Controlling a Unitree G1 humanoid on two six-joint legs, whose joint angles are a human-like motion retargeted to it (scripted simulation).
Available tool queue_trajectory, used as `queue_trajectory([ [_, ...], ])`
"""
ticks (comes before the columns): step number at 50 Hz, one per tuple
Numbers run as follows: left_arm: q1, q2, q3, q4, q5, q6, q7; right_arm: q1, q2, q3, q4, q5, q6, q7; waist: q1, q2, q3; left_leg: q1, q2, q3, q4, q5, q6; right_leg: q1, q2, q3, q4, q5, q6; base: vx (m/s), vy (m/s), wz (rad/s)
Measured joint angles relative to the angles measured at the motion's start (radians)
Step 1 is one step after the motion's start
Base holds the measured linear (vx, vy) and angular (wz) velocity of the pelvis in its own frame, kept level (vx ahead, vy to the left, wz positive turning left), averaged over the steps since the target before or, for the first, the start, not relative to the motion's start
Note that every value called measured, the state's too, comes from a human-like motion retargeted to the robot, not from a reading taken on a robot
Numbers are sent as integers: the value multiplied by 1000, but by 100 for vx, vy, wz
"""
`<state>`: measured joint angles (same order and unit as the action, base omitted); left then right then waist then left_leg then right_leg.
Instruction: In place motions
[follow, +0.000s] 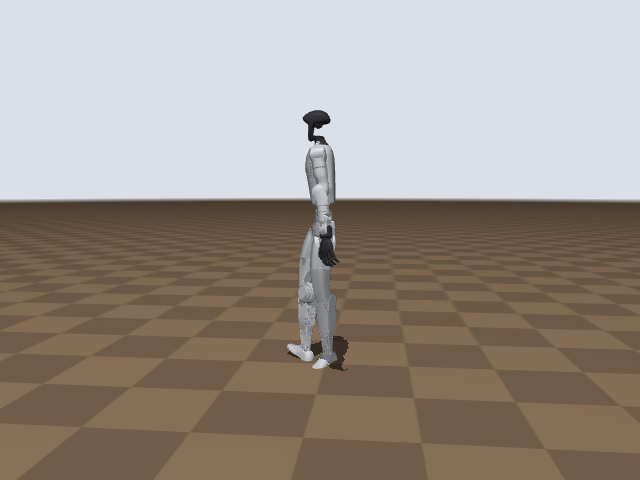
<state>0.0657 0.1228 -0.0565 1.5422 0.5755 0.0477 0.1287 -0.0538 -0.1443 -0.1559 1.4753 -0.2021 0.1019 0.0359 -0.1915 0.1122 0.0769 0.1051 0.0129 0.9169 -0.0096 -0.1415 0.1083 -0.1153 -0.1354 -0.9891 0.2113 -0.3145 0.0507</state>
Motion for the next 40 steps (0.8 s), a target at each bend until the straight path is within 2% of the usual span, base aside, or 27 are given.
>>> queue_trajectory([
  [2, -6, -8, -6, -13, 11, -6, -3, 10, -9, -21, 30, 32, 4, -18, 5, 10, -20, 22, 3, 89, 4, -21, -25, 51, -13, -178, -17, 37, 53, 21, -20, -234],
  [4, -7, -18, -6, -35, 20, -20, -10, 19, -19, -44, 72, 59, 7, -29, 25, 11, -41, 51, -9, 160, 4, -37, -53, 75, -14, -248, -33, 105, 72, 30, -21, -246],
  [5, -6, -22, -2, -47, 26, -29, -16, 21, -26, -55, 100, 71, 10, -32, 42, 9, -53, 66, -18, 196, 2, -43, -68, 73, -12, -240, -38, 145, 71, 35, -21, -246],
  [7, 3, -31, 5, -65, 28, -48, -25, 24, -37, -76, 163, 87, 20, -36, 57, 15, -86, 85, -18, 259, 6, -45, -98, 31, 7, -120, -38, 161, 5, 39, -25, -204],
  [9, 10, -40, 3, -72, 16, -57, -30, 38, -43, -98, 211, 99, 37, -39, 37, 18, -114, 105, -15, 294, 23, -44, -109, 11, 16, -48, -40, 161, 4, 40, -27, -89],
  [12, 3, -57, -5, -67, -10, -58, -33, 77, -39, -122, 225, 114, 63, -33, 7, 16, -131, 135, -1, 264, 70, -10, -63, 31, 20, -29, -67, 169, 13, 35, -26, -68],
  [14, 4, -66, 1, -70, -19, -63, -42, 97, -32, -109, 225, 116, 66, -19, 27, -17, -145, 163, -18, 266, 108, 43, -21, 34, 7, 36, -79, 165, 14, 33, -17, -168],
  [16, 14, -71, 10, -86, -20, -76, -49, 100, -21, -96, 225, 97, 60, -18, 56, -70, -153, 179, -37, 255, 174, 99, 63, 31, -29, 118, -90, 168, 0, 36, -21, -227],
  [18, 27, -68, 17, -103, -30, -93, -44, 86, -10, -74, 225, 58, 45, -24, 115, -126, -121, 224, -28, 234, 296, 121, 142, 58, -43, 245, -98, 157, -18, 45, -30, -338],
  [20, 28, -58, 22, -108, -44, -106, -37, 53, 0, -41, 220, 10, 29, -18, 166, -157, -72, 262, 26, 195, 457, 120, 154, 97, -28, 364, -103, 140, -41, 40, -29, -352],
  [22, 21, -51, 24, -99, -46, -104, -34, 27, 14, -5, 178, -40, 21, -9, 169, -162, -50, 191, 61, 58, 591, 127, 154, 100, -9, 426, -118, 145, -67, 17, -17, -233],
  [25, 5, -45, 26, -74, -48, -85, -34, -8, 33, 52, 96, -103, 8, -5, 157, -154, -43, 21, 56, -143, 712, 128, 154, 76, 19, 501, -137, 165, -94, 7, -7, -192],
  [30, -20, -34, 22, -46, -48, -65, -14, -43, 59, 125, -21, -124, -30, -1, 157, -144, 10, -24, 114, -189, 666, 57, 154, 111, 77, 616, -150, 180, -132, 18, -7, -199],
  [32, -24, -41, 20, -47, -47, -61, -7, -44, 69, 134, -45, -118, -42, 0, 157, -139, 15, -84, 65, -262, 579, 64, 154, 108, 76, 640, -160, 210, -134, 1, 18, -133],
  [35, -25, -60, 9, -61, -54, -66, -8, -35, 71, 135, -52, -108, -54, 3, 132, -129, -6, -184, -50, -413, 377, 138, 145, 80, 52, 639, -174, 256, -121, 4, 28, -74],
  [38, -21, -73, 1, -77, -54, -70, -25, -22, 63, 133, -18, -104, -45, 9, 140, -97, -1, -173, -54, -441, 190, 223, 96, 109, 103, 682, -177, 264, -126, 24, 15, -110],
  [40, -10, -81, -9, -84, -45, -76, -37, -5, 52, 132, 22, -106, -40, 4, 119, -81, -13, -150, -83, -489, 137, 300, 112, 130, 121, 703, -175, 263, -117, 33, 16, -48],
])
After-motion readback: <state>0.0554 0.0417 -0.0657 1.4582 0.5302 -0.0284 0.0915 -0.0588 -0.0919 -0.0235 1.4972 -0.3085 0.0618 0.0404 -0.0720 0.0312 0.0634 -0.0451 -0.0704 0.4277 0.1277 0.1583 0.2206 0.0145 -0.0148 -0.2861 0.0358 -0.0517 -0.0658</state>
